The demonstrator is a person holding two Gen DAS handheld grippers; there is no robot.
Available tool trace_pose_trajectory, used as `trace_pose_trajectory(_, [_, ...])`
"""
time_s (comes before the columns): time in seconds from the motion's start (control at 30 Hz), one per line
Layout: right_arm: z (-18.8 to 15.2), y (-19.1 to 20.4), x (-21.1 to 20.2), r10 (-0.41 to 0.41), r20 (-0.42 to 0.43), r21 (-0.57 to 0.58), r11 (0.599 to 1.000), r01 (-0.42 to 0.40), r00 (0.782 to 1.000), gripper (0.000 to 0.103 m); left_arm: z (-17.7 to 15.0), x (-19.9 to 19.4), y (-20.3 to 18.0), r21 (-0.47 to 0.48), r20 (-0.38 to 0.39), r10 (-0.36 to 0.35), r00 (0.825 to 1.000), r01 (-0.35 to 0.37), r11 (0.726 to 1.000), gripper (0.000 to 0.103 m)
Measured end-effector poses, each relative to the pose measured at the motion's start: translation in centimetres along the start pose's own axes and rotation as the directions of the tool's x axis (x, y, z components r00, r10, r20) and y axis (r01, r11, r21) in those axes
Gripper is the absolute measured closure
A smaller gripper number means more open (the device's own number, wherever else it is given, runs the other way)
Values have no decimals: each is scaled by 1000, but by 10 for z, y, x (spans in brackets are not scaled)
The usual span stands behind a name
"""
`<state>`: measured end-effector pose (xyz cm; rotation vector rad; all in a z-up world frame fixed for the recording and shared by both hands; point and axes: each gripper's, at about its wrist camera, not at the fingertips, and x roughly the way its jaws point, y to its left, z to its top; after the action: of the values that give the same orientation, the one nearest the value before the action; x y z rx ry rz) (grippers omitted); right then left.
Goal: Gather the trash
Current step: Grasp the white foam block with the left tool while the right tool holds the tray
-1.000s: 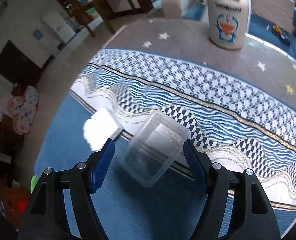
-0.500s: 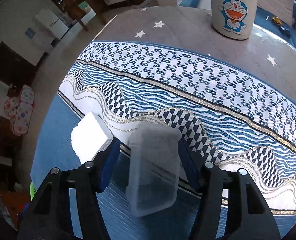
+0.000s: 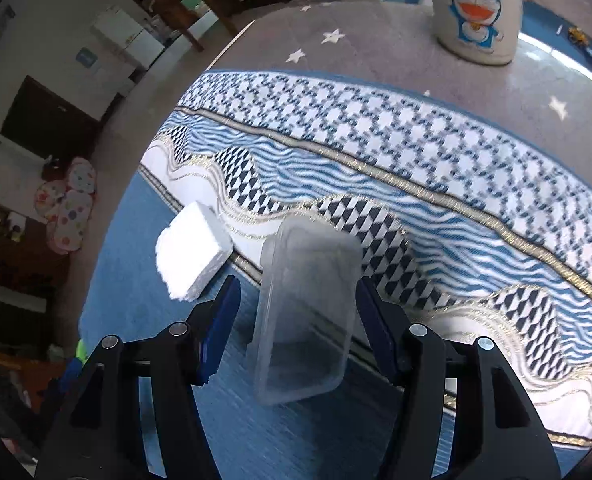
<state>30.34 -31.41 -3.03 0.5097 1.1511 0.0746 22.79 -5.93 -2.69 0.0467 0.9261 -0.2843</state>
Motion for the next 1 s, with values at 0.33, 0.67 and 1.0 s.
trace_pose_trajectory(0.33, [-8, -12, 1, 77, -16, 20, 997, -77, 997, 55, 8, 10, -15, 33, -4, -7, 1000, 7, 999, 9])
trace_pose_trajectory(0.67, [-11, -11, -17, 110, 3, -26, 994, -109, 994, 69, 21, 29, -41, 104, -13, -26, 1000, 27, 994, 9])
trace_pose_trajectory(1.0, [-14, -20, -28, 152, 13, -42, 988, -151, 988, 53, 25, 41, -54, 118, -26, -39, 999, 41, 992, 9])
